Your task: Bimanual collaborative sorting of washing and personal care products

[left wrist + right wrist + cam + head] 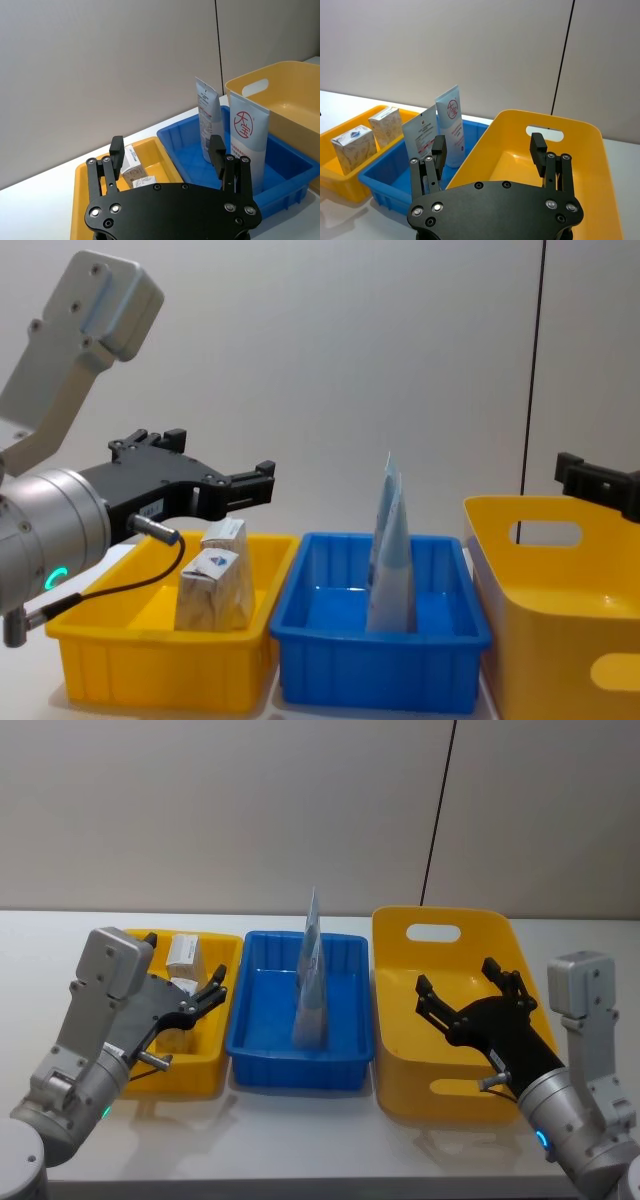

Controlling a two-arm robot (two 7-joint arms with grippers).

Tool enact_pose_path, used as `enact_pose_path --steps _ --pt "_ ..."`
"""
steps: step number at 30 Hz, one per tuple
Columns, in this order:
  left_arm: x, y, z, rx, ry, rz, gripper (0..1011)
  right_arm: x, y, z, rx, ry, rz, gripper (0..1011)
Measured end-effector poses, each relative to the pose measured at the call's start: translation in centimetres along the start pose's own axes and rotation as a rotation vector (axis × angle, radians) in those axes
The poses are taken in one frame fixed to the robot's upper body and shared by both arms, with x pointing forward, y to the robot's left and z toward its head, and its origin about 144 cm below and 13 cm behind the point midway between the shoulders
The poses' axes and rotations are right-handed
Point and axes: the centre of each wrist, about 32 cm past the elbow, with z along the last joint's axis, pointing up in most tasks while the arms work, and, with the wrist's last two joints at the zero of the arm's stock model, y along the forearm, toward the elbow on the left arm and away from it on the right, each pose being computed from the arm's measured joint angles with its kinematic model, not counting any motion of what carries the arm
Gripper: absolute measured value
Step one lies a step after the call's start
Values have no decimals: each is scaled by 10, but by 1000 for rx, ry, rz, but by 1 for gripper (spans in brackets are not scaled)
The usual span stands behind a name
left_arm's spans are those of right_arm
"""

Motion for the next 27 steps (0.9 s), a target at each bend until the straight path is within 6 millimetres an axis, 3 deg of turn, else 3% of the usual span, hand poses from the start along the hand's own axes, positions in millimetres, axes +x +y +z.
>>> enact_pose_path --steps 27 --pt "0 -1 0 8 0 -1 1001 0 0 0 0 0 0 1002"
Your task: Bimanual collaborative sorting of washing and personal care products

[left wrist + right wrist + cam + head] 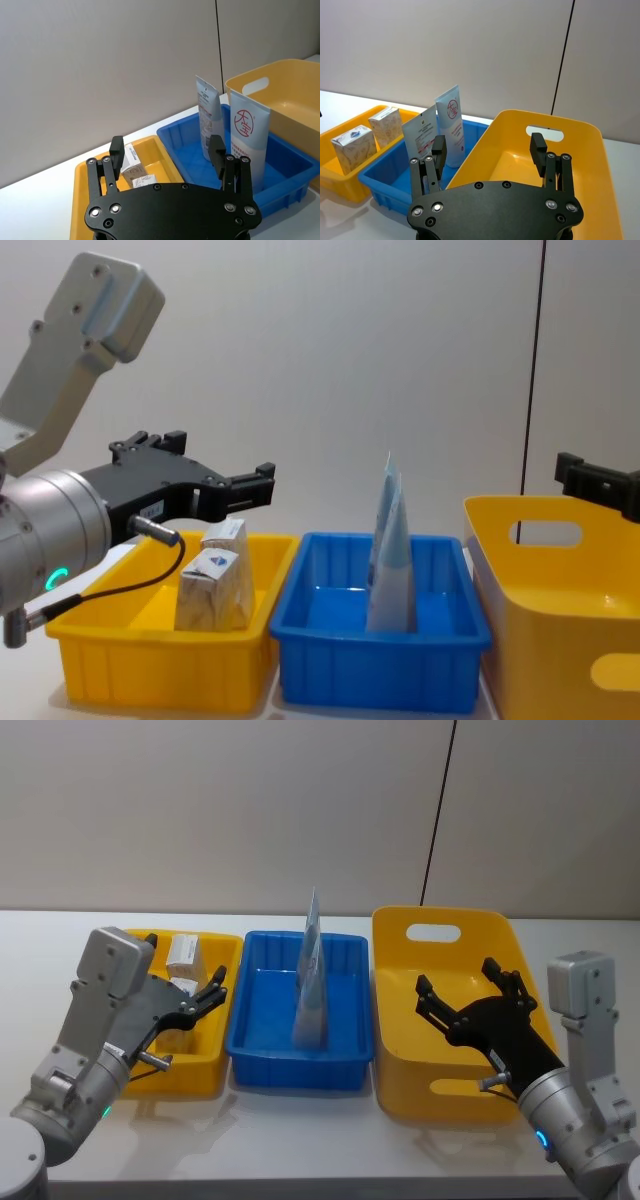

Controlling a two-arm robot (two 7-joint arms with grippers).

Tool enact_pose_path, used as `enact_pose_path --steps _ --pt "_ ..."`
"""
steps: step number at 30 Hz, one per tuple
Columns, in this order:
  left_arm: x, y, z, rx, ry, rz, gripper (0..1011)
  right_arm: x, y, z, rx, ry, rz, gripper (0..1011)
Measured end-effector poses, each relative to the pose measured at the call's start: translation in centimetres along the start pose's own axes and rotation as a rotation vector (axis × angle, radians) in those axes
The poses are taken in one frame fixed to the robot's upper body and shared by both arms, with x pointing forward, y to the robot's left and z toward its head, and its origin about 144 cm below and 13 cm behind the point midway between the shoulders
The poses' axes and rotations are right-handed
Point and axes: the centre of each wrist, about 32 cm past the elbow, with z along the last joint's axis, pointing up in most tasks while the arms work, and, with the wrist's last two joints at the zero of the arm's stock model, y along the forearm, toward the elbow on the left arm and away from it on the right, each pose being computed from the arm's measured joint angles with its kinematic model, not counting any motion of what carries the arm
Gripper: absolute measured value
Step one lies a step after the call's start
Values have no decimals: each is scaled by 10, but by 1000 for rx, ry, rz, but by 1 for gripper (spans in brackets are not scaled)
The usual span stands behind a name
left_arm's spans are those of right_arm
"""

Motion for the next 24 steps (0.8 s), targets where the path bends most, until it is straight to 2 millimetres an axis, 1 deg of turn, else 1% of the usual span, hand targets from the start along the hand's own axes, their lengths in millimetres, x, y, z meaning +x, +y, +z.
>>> enact_pose_path --steps 6,24 --pt "2 -2 1 37 -1 -6 1001 0 0 0 0 0 0 1002" --pt "14 -16 8 242 -7 10 1001 0 0 0 0 0 0 1002"
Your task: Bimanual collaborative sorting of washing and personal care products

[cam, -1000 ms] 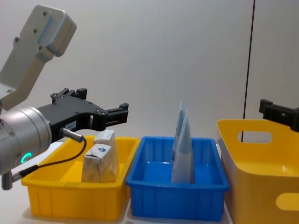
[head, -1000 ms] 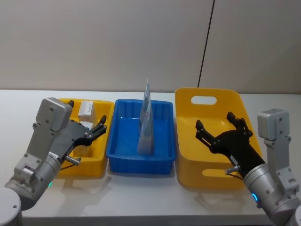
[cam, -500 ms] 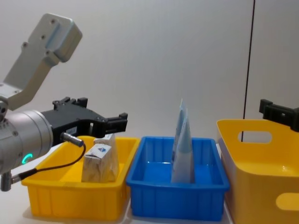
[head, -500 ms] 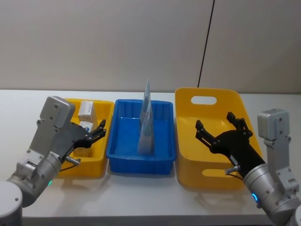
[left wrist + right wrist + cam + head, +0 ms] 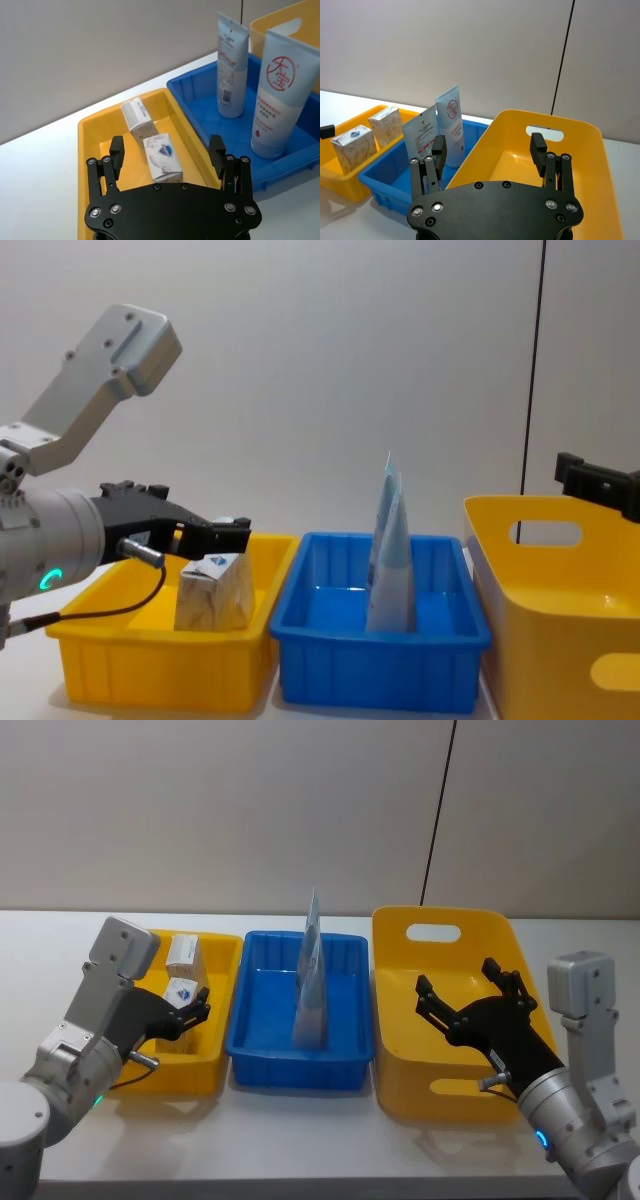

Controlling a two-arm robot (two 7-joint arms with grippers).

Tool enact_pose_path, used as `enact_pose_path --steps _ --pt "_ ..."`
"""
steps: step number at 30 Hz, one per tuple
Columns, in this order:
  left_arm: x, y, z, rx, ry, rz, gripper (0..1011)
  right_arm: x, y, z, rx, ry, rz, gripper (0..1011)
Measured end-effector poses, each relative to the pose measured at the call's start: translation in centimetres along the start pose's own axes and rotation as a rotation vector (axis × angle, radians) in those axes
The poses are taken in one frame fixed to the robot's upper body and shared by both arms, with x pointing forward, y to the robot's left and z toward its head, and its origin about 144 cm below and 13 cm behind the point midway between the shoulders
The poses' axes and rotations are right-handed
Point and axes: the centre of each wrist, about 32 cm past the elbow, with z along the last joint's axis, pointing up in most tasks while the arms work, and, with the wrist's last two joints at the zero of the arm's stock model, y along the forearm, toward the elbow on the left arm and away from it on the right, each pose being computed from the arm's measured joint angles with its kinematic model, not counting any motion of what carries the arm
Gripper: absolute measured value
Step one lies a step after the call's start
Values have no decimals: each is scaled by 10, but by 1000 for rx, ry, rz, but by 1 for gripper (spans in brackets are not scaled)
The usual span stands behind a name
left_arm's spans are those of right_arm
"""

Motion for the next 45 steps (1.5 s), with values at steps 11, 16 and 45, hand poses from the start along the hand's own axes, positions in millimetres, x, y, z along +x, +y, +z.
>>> enact_pose_path --steps 11,16,45 --pt "3 -5 1 70 11 12 1002 0 0 0 0 0 0 1002" --pt "3 -7 1 96 18 5 1001 0 0 0 0 0 0 1002" --pt "7 -33 -13 194 56 -18 1001 0 0 0 0 0 0 1002"
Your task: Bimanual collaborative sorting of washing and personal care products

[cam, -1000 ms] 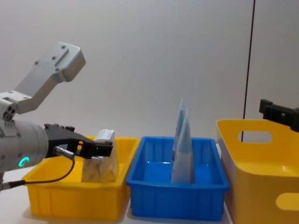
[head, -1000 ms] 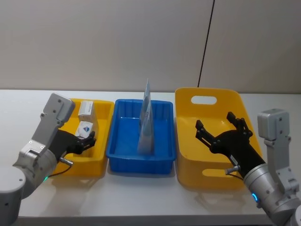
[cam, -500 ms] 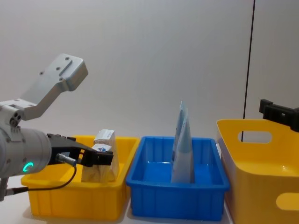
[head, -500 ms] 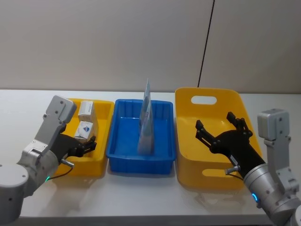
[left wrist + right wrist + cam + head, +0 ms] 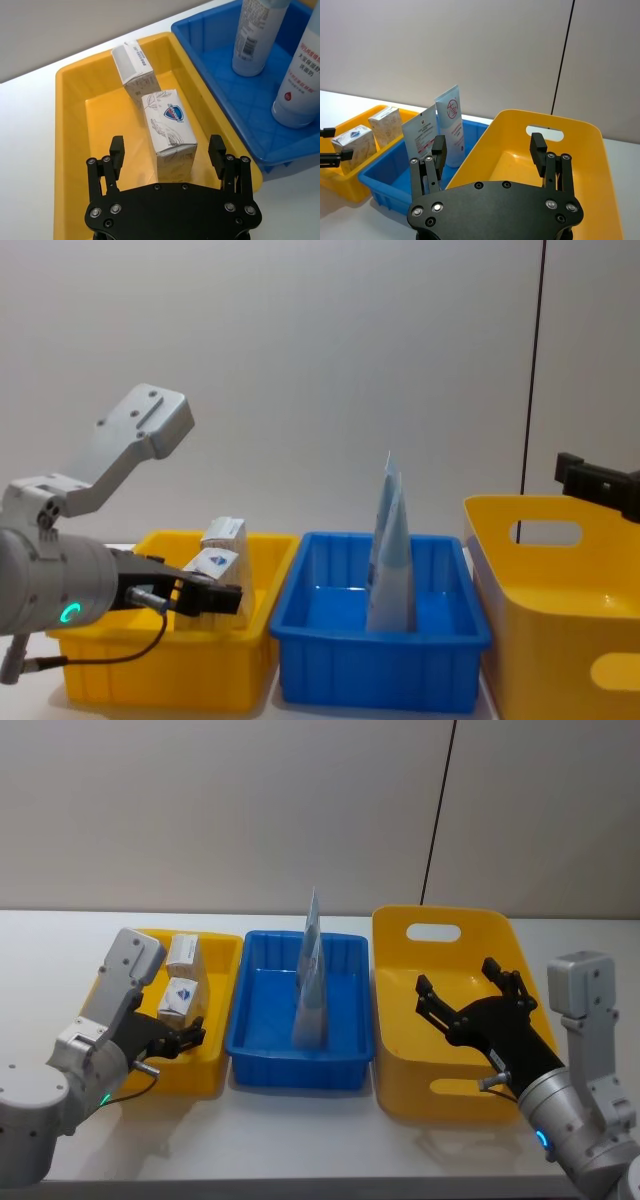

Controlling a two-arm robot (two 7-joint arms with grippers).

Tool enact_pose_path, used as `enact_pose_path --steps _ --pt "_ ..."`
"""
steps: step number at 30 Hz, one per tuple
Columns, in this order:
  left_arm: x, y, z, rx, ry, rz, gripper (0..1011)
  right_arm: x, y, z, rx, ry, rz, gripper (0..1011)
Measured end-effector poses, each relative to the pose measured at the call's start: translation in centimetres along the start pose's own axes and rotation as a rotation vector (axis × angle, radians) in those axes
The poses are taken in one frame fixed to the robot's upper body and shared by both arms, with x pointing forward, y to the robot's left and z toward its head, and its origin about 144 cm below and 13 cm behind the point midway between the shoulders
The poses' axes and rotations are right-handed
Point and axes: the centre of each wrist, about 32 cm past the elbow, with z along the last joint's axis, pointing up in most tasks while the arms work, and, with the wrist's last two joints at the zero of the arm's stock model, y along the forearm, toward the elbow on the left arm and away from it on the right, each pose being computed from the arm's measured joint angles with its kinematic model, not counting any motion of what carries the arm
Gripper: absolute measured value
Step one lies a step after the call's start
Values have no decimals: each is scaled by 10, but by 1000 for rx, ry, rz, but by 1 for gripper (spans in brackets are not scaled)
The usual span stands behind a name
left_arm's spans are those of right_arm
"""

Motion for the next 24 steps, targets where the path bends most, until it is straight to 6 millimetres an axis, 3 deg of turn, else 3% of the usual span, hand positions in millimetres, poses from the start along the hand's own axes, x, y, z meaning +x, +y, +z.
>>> enact_pose_path --steps 24 --pt "5 -15 -3 4 3 19 1002 0 0 0 0 0 0 1002"
